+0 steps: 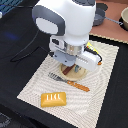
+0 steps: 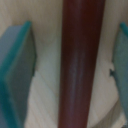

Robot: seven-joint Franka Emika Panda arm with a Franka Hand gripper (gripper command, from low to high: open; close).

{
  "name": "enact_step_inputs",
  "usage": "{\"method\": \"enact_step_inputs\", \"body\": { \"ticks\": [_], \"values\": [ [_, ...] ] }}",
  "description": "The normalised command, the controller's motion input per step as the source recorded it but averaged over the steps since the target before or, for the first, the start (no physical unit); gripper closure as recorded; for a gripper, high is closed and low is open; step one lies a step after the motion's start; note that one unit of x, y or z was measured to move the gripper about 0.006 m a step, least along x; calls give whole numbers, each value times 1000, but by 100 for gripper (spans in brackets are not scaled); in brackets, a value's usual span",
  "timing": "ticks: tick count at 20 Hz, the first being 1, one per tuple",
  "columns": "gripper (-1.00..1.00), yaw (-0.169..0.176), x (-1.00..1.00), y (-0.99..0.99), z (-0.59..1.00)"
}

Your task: Interact with the objects in diverse but meaningful ways.

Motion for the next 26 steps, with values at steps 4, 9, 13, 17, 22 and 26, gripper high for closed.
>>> {"method": "enact_step_inputs", "body": {
  "ticks": [4, 9, 13, 17, 22, 26],
  "values": [
    [100, -1, -185, 12, 509],
    [100, 41, -563, 138, 857],
    [100, 65, -821, 44, 694],
    [100, 59, -906, -4, 448],
    [100, 26, -925, -91, 174],
    [100, 2, -839, -315, 4]
  ]
}}
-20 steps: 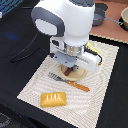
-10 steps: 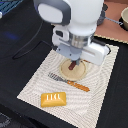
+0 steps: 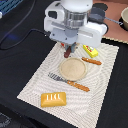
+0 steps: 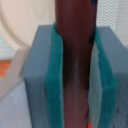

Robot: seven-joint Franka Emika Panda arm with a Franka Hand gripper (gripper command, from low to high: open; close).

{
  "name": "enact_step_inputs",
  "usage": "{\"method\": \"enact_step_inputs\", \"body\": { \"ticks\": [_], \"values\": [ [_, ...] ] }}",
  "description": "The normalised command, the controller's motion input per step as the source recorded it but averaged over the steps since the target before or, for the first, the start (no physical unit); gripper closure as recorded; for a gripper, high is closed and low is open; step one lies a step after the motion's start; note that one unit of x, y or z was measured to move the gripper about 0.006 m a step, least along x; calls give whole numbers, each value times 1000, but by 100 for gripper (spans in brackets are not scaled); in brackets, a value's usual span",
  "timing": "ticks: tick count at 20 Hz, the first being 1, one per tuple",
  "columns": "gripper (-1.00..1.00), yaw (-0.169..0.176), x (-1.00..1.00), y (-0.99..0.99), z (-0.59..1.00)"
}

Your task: Interact with the objects in diverse but meaningful ways.

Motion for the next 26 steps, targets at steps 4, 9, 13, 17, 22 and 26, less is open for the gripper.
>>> {"method": "enact_step_inputs", "body": {
  "ticks": [4, 9, 13, 17, 22, 26],
  "values": [
    [100, 28, -726, -399, 0],
    [100, 79, -647, -317, -133],
    [100, 86, -637, -310, -148],
    [100, 89, -632, -308, -141],
    [100, 75, -657, -343, -86],
    [100, 52, -684, -402, -46]
  ]
}}
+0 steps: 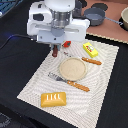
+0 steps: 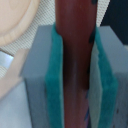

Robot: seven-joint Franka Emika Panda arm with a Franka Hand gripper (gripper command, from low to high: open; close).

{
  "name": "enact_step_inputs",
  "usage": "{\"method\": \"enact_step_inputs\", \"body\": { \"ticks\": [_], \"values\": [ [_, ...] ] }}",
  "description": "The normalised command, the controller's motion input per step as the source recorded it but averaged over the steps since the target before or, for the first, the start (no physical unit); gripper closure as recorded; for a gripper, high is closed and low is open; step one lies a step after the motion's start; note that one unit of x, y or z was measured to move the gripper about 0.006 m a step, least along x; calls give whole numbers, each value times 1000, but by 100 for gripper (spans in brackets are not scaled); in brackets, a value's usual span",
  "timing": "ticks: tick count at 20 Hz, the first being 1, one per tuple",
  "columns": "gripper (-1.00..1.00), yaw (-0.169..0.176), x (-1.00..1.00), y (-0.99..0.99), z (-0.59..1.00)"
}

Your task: Interact with the objects in diverse but meaningful ways.

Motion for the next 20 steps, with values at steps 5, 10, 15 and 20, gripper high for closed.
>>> {"method": "enact_step_inputs", "body": {
  "ticks": [5, 10, 15, 20],
  "values": [
    [100, 12, -741, -495, -31],
    [100, 0, -753, -555, -26],
    [100, 0, -633, -655, -33],
    [100, -30, -134, -715, 0]
  ]
}}
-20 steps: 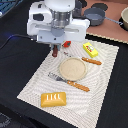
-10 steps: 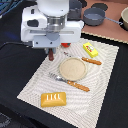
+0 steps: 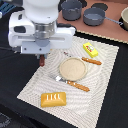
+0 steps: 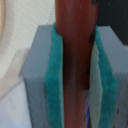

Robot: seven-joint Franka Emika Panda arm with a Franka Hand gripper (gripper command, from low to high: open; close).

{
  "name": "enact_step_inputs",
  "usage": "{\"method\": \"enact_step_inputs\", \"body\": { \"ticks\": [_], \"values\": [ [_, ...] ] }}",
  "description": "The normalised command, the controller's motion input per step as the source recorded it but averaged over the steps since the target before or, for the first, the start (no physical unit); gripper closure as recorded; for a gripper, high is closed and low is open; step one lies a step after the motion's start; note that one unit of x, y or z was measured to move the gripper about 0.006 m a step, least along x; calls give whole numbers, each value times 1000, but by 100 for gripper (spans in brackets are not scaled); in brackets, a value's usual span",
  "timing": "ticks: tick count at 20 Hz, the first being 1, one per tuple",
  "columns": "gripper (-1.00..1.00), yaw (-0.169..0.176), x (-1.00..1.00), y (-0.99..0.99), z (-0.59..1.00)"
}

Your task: Interact with the objects in diverse but meaningful ways.

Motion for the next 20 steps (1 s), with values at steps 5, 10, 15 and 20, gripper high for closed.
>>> {"method": "enact_step_inputs", "body": {
  "ticks": [5, 10, 15, 20],
  "values": [
    [100, -33, -165, -737, -77],
    [100, -30, -82, -637, -119],
    [100, -19, -33, -485, -257],
    [100, -7, 242, -284, -139]
  ]
}}
